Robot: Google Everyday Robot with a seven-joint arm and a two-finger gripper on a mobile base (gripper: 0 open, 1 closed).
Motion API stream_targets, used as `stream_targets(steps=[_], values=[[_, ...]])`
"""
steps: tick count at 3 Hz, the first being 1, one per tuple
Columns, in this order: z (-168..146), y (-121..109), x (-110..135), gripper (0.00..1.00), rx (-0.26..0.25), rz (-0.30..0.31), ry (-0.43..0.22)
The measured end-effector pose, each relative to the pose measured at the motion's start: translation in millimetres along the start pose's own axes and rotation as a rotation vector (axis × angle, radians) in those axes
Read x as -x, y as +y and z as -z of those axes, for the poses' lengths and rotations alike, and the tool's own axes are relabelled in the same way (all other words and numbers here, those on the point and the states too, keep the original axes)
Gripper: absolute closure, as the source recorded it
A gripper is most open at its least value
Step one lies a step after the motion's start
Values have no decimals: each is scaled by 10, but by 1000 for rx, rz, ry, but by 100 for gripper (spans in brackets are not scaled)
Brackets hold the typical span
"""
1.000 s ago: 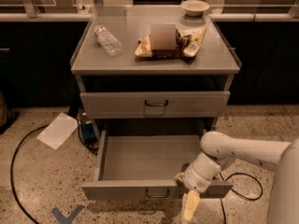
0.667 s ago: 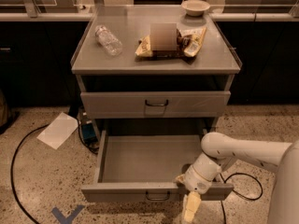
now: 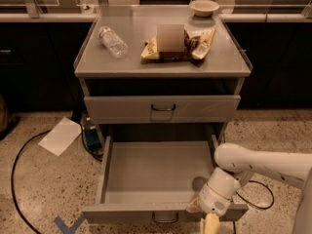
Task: Open middle drawer
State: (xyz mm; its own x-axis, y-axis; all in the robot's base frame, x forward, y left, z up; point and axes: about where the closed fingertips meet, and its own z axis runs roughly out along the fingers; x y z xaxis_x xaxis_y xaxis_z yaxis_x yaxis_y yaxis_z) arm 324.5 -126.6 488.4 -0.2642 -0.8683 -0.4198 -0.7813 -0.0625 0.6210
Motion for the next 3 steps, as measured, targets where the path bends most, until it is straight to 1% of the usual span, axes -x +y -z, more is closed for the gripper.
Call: stream_targets(steps=[1, 2, 3], values=[[1, 0, 0, 0, 0, 0, 0], [219, -30, 124, 0, -24, 19, -10], [355, -93, 208, 0, -62, 40, 15]])
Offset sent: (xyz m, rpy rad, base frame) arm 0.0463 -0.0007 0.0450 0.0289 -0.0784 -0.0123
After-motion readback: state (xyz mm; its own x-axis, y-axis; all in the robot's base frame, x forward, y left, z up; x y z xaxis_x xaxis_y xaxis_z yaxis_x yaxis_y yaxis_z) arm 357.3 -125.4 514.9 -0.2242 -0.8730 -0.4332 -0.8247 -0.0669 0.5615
